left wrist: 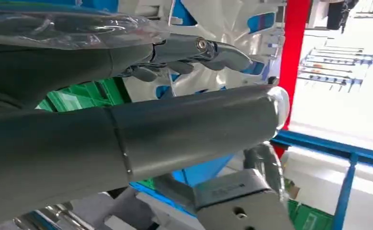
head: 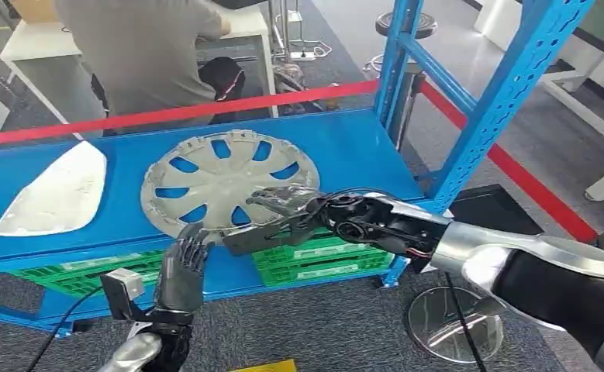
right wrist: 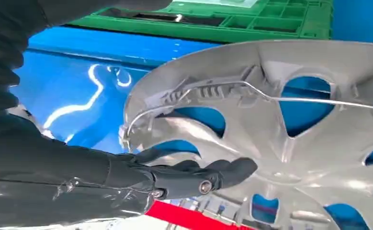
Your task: Take the parts from the cabinet and place them on the table.
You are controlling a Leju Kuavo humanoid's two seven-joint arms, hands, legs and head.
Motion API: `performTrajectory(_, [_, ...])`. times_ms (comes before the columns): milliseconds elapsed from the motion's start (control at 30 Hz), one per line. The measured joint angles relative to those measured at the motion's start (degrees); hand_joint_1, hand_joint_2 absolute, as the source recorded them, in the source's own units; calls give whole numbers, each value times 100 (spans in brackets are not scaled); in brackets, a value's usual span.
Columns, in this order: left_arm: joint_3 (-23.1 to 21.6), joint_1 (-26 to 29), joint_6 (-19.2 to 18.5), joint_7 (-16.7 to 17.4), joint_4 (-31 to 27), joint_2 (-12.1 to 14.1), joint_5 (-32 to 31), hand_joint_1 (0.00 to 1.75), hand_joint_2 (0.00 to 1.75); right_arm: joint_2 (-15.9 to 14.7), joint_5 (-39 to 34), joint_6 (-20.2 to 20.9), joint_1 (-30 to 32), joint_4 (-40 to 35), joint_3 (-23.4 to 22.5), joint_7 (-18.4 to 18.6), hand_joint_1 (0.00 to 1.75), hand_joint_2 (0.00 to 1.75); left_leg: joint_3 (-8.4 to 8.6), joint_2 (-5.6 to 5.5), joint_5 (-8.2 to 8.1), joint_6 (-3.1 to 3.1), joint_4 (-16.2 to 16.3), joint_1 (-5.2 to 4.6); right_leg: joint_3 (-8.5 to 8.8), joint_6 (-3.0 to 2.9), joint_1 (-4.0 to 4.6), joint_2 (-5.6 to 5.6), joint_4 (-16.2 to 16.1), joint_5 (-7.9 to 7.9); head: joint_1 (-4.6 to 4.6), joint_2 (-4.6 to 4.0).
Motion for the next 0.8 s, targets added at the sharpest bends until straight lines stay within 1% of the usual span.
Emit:
performTrajectory(167, [0,14,9,4,0,0,-9,0,0,0,48,13,-47,-57,15,-11,0,175,-2,-1,0,0,0,0,-1,1,0,-1,0,-1,0,2])
performTrajectory(267, [0,14,9,20,0,0,-11,0,0,0,134,-68,-67,-55,35,-74,0,175,-6,-2,0,0,0,0,-3,1,0,-2,0,-1,2,0])
performTrajectory(400, [0,14,9,31,0,0,-26,0,0,4,166,-170,-66,28,70,-297,0,175,-8,-2,0,0,0,0,-6,1,0,-3,0,-1,0,0])
performTrajectory(500, [0,13,7,31,0,0,-26,0,0,31,158,-173,-33,162,90,-463,0,175,-9,-3,0,0,0,0,-6,1,0,-3,0,-1,0,0])
performTrajectory(800, [0,9,-33,37,0,-9,-11,0,0,173,94,-162,149,625,208,-710,0,175,-13,-4,0,0,0,0,-10,2,0,-3,0,-2,2,0])
